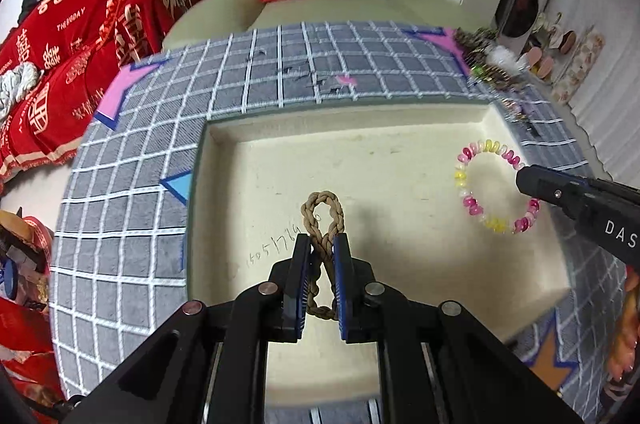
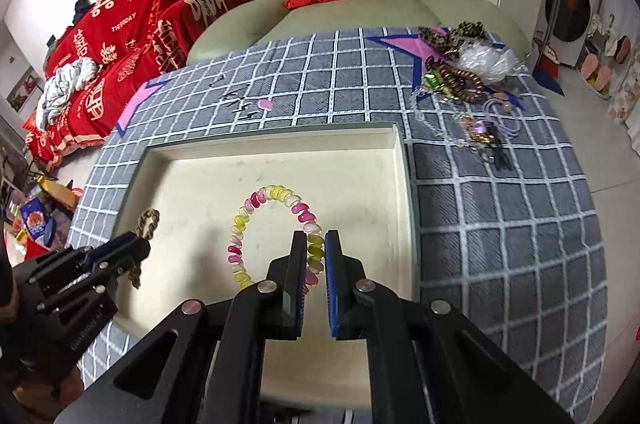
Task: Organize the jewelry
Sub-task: 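Carry both bracelets into the white tray and open both tools to release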
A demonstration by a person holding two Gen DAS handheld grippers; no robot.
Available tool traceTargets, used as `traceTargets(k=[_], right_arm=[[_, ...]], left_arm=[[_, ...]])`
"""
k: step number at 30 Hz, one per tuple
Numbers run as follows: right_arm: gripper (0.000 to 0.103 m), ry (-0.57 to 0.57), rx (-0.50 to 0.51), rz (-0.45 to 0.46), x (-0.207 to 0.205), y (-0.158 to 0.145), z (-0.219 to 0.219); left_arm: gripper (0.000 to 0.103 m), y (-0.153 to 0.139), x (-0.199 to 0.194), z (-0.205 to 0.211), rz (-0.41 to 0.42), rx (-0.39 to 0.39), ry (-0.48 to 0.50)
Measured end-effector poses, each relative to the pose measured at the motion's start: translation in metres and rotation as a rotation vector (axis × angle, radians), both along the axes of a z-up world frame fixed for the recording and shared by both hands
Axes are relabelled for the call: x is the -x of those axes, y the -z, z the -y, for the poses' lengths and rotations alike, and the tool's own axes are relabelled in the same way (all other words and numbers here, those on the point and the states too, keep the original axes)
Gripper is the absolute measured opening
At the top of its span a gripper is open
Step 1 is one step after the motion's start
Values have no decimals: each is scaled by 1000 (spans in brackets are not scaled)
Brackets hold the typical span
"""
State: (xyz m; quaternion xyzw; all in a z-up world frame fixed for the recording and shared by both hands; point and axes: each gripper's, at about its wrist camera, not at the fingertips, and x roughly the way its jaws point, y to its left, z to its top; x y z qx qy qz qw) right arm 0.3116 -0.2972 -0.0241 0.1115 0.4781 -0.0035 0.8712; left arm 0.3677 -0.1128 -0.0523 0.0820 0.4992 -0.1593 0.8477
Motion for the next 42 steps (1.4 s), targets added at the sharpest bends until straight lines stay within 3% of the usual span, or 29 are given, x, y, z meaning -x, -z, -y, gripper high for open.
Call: traceTargets(k=[6, 17, 19, 20, 21, 23, 27, 29, 30, 32, 38, 42], right_arm=[[9, 9, 3, -46, -22, 25, -2], [11, 14, 59, -89, -29, 45, -5], [16, 13, 52, -92, -30, 44, -5], [25, 10, 42, -93, -30, 44, -5], [42, 11, 36, -90, -29, 43, -5], [55, 15, 39, -68, -27, 37, -5], [55, 30, 16, -38, -21, 24, 0], [55, 45, -1, -21, -17, 16, 5], [55, 48, -4, -12, -14, 12, 6], [55, 48, -3, 1, -8, 6, 7], [57, 68, -33, 13, 10, -7, 13], [81, 52, -46, 22, 32, -14, 13]], left_arm=[[20, 22, -18, 6, -14, -48, -9], [20, 31, -18, 12, 36, -152, -20], [20, 30, -17, 15, 48, -163, -21], [20, 29, -17, 15, 53, -164, -23], [20, 28, -16, 15, 58, -165, -25], [21, 26, -15, 15, 65, -161, -32], [21, 21, -12, 12, 67, -148, -48], [72, 17, -10, 12, 73, -136, -52], [103, 14, -8, 11, 85, -136, -59], [103, 4, -1, 12, 128, -128, -59], [103, -13, 17, 8, 139, -95, -56], [103, -21, 39, -2, 135, -76, -45]])
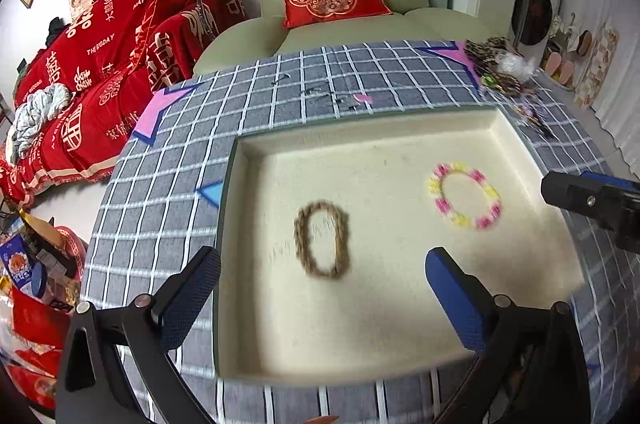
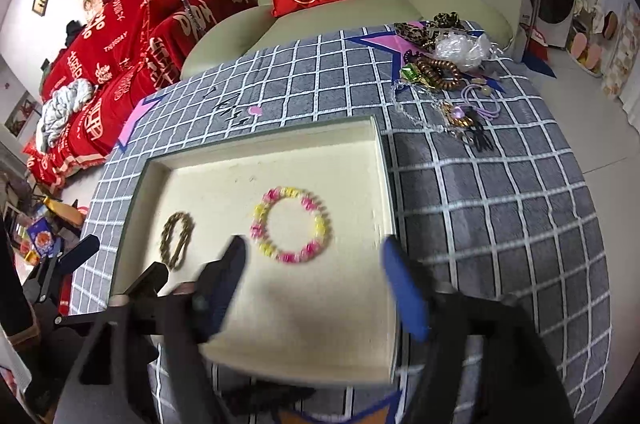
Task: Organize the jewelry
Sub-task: 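Carry both bracelets into the white tray and open both tools to release, then withdraw both open tools from the tray back over the jewelry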
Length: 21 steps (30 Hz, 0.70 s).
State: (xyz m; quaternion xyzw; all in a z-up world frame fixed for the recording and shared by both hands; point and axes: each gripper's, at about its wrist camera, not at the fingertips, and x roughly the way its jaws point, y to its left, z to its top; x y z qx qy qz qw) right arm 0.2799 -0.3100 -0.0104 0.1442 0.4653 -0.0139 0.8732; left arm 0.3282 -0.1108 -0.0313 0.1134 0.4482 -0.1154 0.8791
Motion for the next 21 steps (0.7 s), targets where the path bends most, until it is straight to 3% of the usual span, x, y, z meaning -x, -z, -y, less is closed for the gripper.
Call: traceTargets(k=[4, 6, 7, 21], right_arm=[[86, -30, -3, 22, 26, -8, -8], [100, -42, -8, 37, 42, -13, -13], [103, -47, -10, 45, 51, -15, -16], [103, -111, -96, 118, 155, -29, -48]], left_arm=[[103, -4, 30, -12, -50, 66, 7], [103, -8, 45, -19, -59, 96, 0], [103, -10, 54, -22, -55, 101, -6], [103, -35, 162, -68, 6, 116, -71]])
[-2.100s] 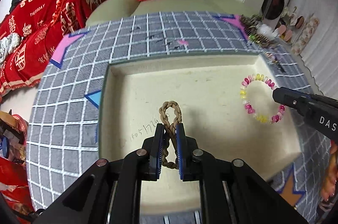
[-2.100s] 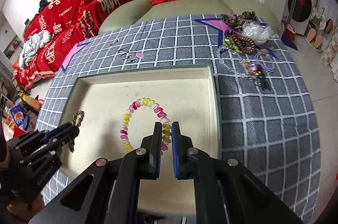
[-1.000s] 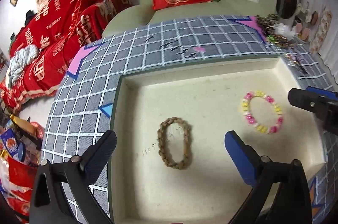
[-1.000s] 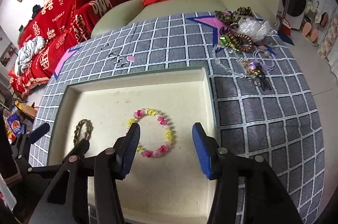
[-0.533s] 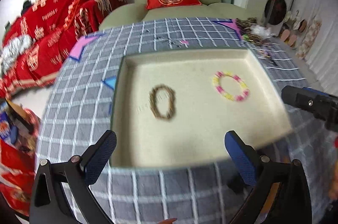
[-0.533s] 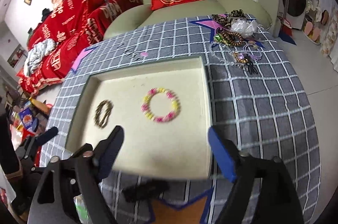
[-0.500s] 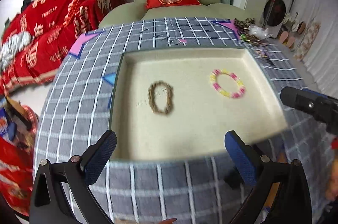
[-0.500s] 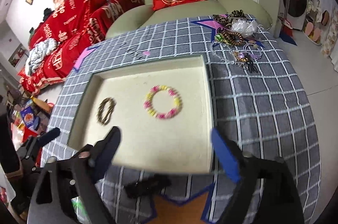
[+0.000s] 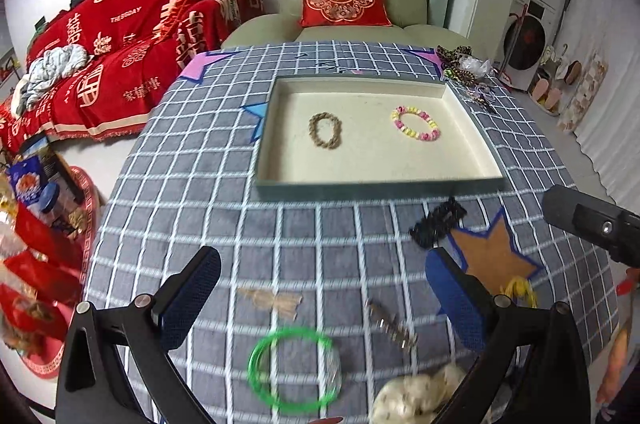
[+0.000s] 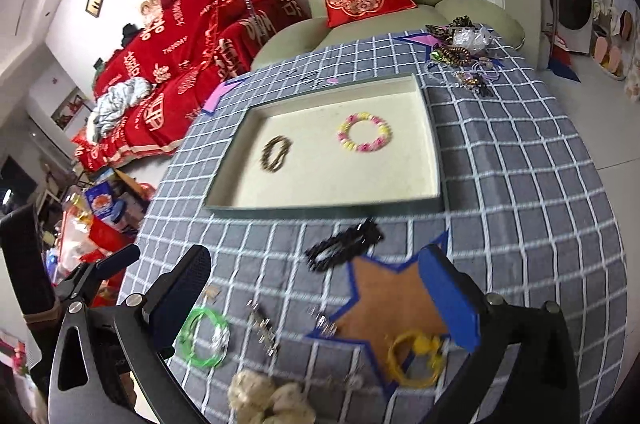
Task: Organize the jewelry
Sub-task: 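Withdraw both open tools from the tray back over the jewelry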
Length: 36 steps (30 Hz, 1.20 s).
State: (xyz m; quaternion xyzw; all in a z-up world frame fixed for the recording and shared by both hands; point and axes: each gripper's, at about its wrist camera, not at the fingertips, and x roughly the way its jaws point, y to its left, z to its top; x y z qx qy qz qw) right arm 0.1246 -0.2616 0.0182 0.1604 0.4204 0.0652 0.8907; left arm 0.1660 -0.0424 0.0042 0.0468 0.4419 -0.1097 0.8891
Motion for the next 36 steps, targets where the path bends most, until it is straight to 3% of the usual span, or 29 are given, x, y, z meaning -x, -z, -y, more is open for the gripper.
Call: traceTargets(k=[4, 9, 13, 20, 26, 36], right_arm=[[103, -4, 82, -2, 31, -4, -13], [103, 25, 116, -30, 69, 7, -10], [103, 55, 114, -64, 93, 21, -3], [103, 110, 134, -136, 132, 53, 13], [103, 111, 153, -171, 150, 73, 12], [103, 87, 207, -182, 149, 88, -1]], left_arm=[[103, 4, 31, -27, 15, -28, -59], [103, 19, 58, -59, -18, -3, -115], [103, 37, 76, -68, -70, 9, -103], [103, 61, 104, -66, -85, -15, -72], [103, 67, 107, -67, -92, 6, -63], [99, 66, 75, -69, -95, 14, -69]])
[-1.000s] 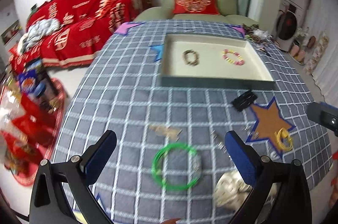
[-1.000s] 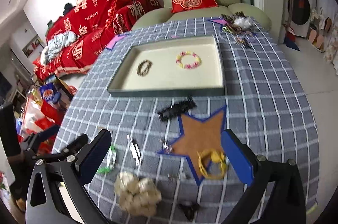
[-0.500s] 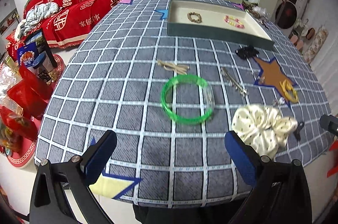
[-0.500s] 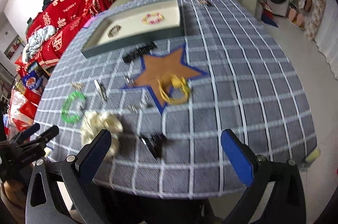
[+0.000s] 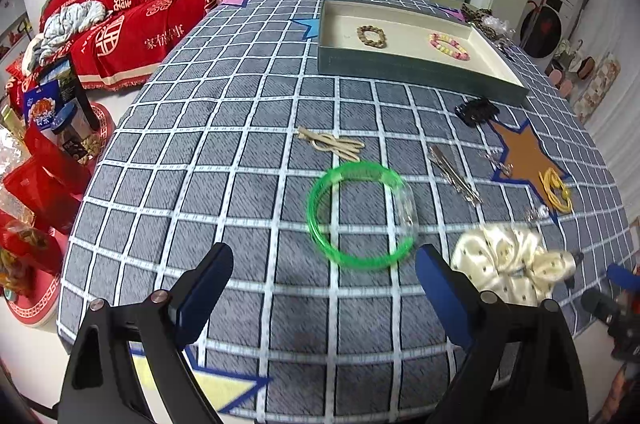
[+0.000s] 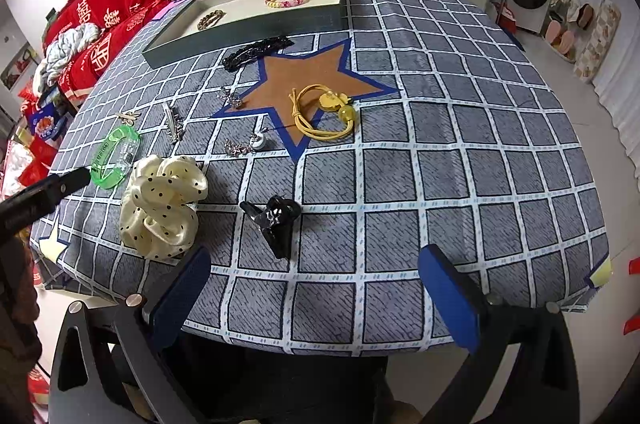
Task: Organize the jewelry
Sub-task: 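Withdraw both open tools from the tray back over the jewelry, then grasp the green bangle with the left tool while the right tool grasps the black claw clip, then carry the bangle and claw clip into the tray and open both tools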
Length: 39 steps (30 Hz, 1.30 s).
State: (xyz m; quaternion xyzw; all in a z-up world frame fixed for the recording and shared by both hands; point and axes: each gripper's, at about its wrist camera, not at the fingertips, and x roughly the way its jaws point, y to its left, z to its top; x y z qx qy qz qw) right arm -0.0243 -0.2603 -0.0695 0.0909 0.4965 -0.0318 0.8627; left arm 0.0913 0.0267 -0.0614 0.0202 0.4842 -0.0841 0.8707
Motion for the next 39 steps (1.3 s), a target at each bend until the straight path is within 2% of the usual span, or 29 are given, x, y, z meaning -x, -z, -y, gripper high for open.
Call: traceTargets(k=[2, 5, 7, 9, 12, 14, 15, 16, 18, 19, 21, 22, 30, 39], right_arm=[[102, -2, 7, -3, -3, 2, -3], [95, -12, 19, -12, -10, 7, -6], [92, -19, 25, -24, -15, 12, -9], [85, -23, 32, -32, -18, 16, -11], [81, -33, 75, -25, -24, 17, -18], [78, -43, 100, -22, -26, 17, -23], [74, -49, 120, -21, -27, 17, -26], [72, -53, 133, -20, -28, 17, -29], [61, -71, 138, -9, -27, 16, -33], [57, -75, 141, -7, -27, 15, -35], [32, -82, 144, 0, -27, 14, -36], [27, -80, 142, -1, -27, 13, -36], [26, -54, 59, 2, -26, 6, -23], [26, -30, -24, 49, -31, -22, -5]], left_arm=[[88, 2, -8, -1, -7, -1, -6], [88, 8, -18, -2, -25, 5, -8], [77, 13, -23, -2, -47, 7, -2], [76, 18, -27, -1, -67, 16, 3], [64, 25, -31, 3, -87, 2, 16], [63, 25, -31, 7, -76, -18, 26], [60, 26, -31, 10, -77, -23, 34], [50, 26, -31, 12, -70, -37, 43], [40, 25, -30, 18, -64, -50, 64], [30, 25, -30, 20, -63, -51, 72], [16, 24, -29, 22, -58, -52, 80], [15, 24, -29, 21, -60, -41, 81], [14, 18, -27, 9, -58, 20, 48], [14, -18, -26, 10, 9, 73, 67]])
